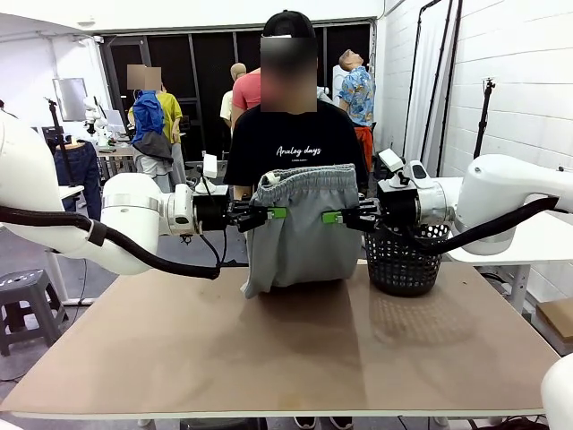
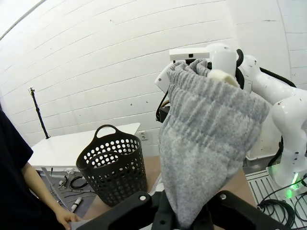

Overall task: Fold the training pants.
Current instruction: Release the ends of the Training pants and then grab the overlapped ends.

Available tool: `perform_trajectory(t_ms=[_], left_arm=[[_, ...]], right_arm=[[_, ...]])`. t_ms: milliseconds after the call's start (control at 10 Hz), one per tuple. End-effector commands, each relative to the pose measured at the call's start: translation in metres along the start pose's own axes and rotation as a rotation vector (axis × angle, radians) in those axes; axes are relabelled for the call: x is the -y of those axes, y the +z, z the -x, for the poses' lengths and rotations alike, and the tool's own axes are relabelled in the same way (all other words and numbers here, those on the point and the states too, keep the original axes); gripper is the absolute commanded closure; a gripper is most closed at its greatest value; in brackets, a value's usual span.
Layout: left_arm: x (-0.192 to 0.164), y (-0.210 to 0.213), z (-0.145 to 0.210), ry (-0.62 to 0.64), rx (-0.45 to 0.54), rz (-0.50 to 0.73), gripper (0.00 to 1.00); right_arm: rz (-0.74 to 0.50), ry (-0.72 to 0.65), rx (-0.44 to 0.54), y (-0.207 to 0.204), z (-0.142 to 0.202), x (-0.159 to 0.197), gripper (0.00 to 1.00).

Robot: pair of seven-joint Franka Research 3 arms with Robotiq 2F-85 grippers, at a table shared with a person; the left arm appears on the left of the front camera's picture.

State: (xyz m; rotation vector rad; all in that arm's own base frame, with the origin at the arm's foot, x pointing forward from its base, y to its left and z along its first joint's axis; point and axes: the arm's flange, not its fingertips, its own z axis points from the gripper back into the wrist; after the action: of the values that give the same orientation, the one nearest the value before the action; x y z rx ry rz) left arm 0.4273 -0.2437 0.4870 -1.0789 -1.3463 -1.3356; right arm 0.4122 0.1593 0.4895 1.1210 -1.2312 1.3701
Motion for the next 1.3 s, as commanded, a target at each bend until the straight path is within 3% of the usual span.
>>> perform_trajectory(t_ms=[0, 1200], left_arm=[[-0.0002, -0.0005, -0.0012, 0.002, -0.003, -0.004, 1.0], [-0.0002, -0.0005, -0.0012, 0.002, -0.003, -0.004, 1.0]], right_arm=[[-0.013, 0.006, 0.002, -0.0017, -0.0029, -0.0023, 1.0], [-0.013, 0.006, 0.002, -0.0017, -0.0029, -0.0023, 1.0]])
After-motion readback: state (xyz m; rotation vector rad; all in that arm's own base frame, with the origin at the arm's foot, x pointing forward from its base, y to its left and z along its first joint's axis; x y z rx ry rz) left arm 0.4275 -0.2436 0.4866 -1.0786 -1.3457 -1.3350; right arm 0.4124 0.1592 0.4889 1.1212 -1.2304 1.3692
